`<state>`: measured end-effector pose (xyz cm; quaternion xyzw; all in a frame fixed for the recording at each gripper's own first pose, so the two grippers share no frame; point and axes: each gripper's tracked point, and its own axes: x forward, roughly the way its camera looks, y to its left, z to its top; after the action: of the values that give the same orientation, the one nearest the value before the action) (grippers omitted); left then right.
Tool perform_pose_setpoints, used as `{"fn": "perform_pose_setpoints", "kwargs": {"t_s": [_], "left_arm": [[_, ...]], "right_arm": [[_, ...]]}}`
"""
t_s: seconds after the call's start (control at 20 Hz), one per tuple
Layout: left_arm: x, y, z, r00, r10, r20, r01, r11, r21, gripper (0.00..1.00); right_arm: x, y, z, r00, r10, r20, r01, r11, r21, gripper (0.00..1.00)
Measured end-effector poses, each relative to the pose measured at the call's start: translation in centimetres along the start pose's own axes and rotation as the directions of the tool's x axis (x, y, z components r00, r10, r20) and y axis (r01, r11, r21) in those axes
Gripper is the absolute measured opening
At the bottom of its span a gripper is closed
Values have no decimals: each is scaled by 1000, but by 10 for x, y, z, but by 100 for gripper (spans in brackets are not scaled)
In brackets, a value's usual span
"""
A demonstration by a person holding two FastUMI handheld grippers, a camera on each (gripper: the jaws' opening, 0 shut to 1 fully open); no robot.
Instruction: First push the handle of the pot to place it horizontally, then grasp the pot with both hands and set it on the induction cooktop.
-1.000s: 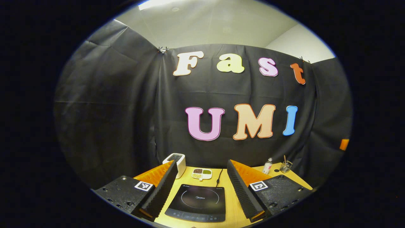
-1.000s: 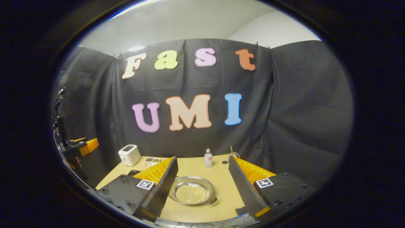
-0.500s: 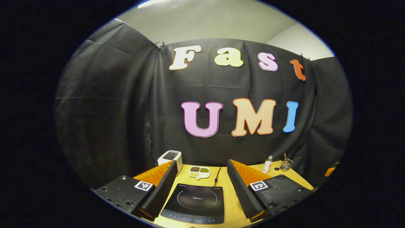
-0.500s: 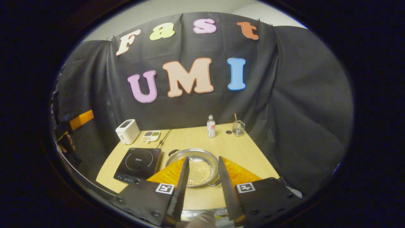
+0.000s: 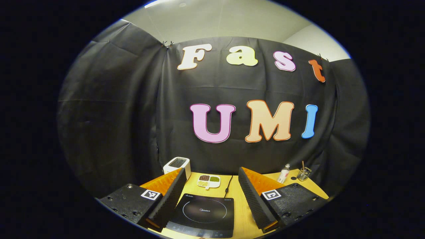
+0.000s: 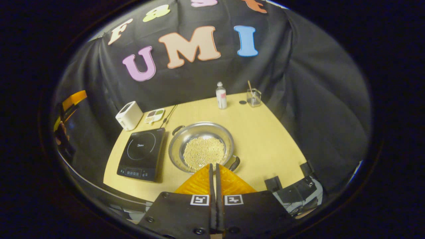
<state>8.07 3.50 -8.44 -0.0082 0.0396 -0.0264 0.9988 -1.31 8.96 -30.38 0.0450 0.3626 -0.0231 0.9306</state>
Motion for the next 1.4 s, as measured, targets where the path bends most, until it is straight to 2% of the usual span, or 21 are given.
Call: {"fn": "perform_pose_setpoints", "kwargs": {"t_s": [0.15,0.2,0.35,0.4,0.45,0.55,0.6,0.7,0.75,0.95,1.05,1.15,1.3,1.35,1.4], "left_arm": [[11,-12,-4,1000,-3,-15,2,1000,-20,95],[16,-14,-6,1000,2,-19,-3,1000,-22,95],[29,-17,-8,999,36,-27,-37,999,-2,92],[33,-20,-10,998,47,-32,-46,999,6,92],[35,-23,-11,998,55,-34,-54,998,13,92],[42,-29,-12,997,71,-41,-70,997,23,92],[46,-31,-14,996,80,-44,-78,997,28,95],[51,-35,-21,993,94,-66,-91,995,46,92],[52,-38,-25,991,103,-81,-99,994,51,92],[57,-48,-37,985,118,-124,-113,992,48,92],[57,-51,-44,982,127,-143,-123,992,38,92],[57,-55,-45,979,137,-151,-134,991,27,96],[58,-57,-45,977,157,-146,-155,988,26,96],[58,-57,-46,975,165,-146,-162,986,33,96],[58,-57,-46,975,173,-141,-168,985,42,96]], "right_arm": [[21,-4,-22,995,29,-100,-25,999,45,0],[28,-4,-28,990,53,-134,-45,997,69,3],[47,-6,-46,969,99,-227,-75,991,110,0],[54,-8,-52,960,108,-257,-80,990,119,3],[61,-8,-58,951,117,-286,-82,988,131,0],[73,-9,-70,925,145,-350,-89,981,171,2],[79,-8,-78,910,164,-382,-94,976,197,3],[88,-8,-93,870,196,-453,-88,964,249,0],[91,-10,-97,851,205,-483,-80,960,267,3],[110,-7,-107,806,250,-536,-78,943,323,4],[123,-12,-113,789,247,-563,-55,940,336,4],[134,-11,-114,778,262,-571,-45,929,366,4],[145,-11,-120,759,288,-585,-32,913,407,5],[149,-13,-123,752,287,-594,-26,912,409,0],[151,-15,-127,745,284,-604,-22,915,403,4]]}}
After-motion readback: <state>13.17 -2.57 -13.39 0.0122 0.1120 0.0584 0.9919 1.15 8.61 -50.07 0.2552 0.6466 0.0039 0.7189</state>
